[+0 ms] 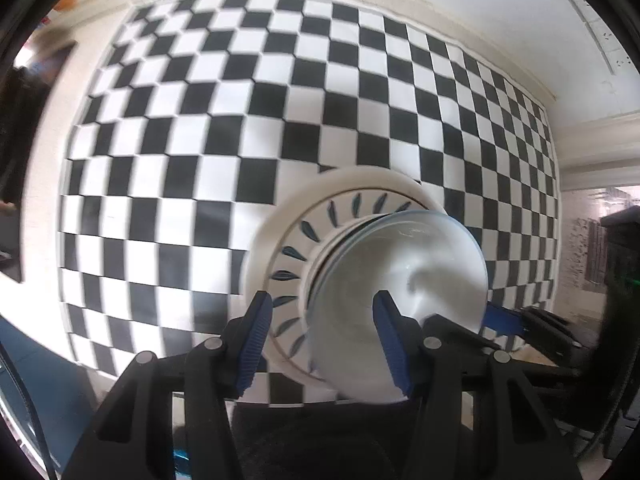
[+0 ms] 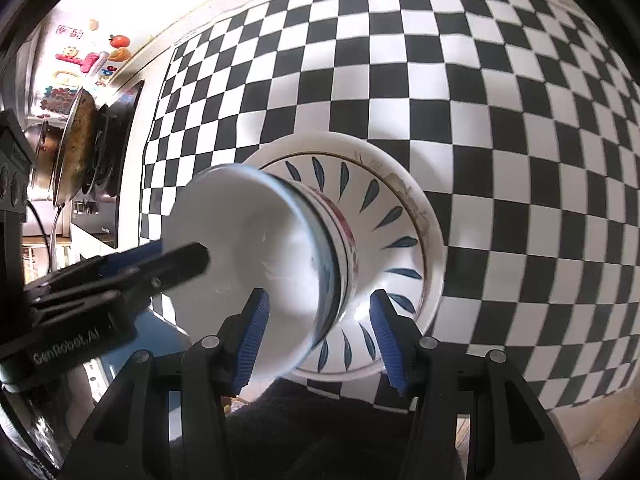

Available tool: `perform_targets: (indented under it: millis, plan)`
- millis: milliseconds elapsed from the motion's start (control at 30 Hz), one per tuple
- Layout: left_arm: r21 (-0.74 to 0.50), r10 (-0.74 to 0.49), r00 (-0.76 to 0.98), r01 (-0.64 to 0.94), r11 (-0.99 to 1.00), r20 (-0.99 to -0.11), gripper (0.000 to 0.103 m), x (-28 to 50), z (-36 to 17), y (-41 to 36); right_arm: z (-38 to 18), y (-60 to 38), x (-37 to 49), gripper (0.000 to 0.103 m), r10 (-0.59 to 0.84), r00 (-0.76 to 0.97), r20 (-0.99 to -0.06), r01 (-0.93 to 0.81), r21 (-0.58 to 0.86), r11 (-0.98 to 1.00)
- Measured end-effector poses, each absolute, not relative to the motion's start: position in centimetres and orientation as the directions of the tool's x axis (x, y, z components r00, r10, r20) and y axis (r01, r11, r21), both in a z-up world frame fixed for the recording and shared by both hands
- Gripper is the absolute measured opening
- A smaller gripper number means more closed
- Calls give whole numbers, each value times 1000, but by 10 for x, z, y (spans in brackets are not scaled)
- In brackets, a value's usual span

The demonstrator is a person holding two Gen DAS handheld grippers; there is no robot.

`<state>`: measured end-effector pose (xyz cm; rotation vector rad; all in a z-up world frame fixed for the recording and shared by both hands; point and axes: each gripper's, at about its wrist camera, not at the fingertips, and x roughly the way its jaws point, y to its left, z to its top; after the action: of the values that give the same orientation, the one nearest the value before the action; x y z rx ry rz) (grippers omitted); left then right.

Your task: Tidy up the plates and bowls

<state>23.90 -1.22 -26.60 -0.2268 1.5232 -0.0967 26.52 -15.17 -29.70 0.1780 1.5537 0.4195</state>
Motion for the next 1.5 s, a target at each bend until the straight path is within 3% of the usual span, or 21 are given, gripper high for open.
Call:
perform_targets:
  millis: [133, 233, 333, 367, 400, 467, 667, 1000, 1500]
  plan:
    - [-133, -122, 134, -76, 988, -983, 51, 224, -242, -7, -266, -156, 250, 94, 310, 75, -948, -181, 293, 939]
    - [-90, -76, 189, -69, 994, -979, 51, 212, -227, -5, -242, -162, 238, 94, 264, 178, -948, -170, 234, 957]
    - [-68, -56, 271, -38, 997, -961, 72, 200, -210, -2, -217, -169, 222, 96, 214, 278, -937, -134, 183, 974]
    - [-63, -52, 298, -29, 998, -953, 88, 196, -204, -2, -212, -169, 218, 97, 204, 299, -932, -125, 174, 977]
    - [-65, -56, 322, -18, 998, -945, 94, 192, -198, -2, -205, -171, 212, 98, 189, 333, -924, -113, 160, 981]
    - [-69, -62, 371, -4, 998, -927, 94, 183, -186, -2, -193, -174, 203, 103, 165, 378, -911, -92, 140, 986]
    - [-101, -95, 470, 12, 995, -878, 98, 157, -155, -10, -156, -183, 162, 103, 146, 468, -872, -79, 122, 989]
    - [-47, -24, 596, -23, 999, -802, 99, 90, -113, -26, -102, -191, 79, 103, 120, 600, -791, -112, 65, 992]
    - [-15, 37, 655, -74, 997, -755, 99, -7, -60, -15, -27, -184, -35, 103, 77, 704, -706, -88, 21, 996]
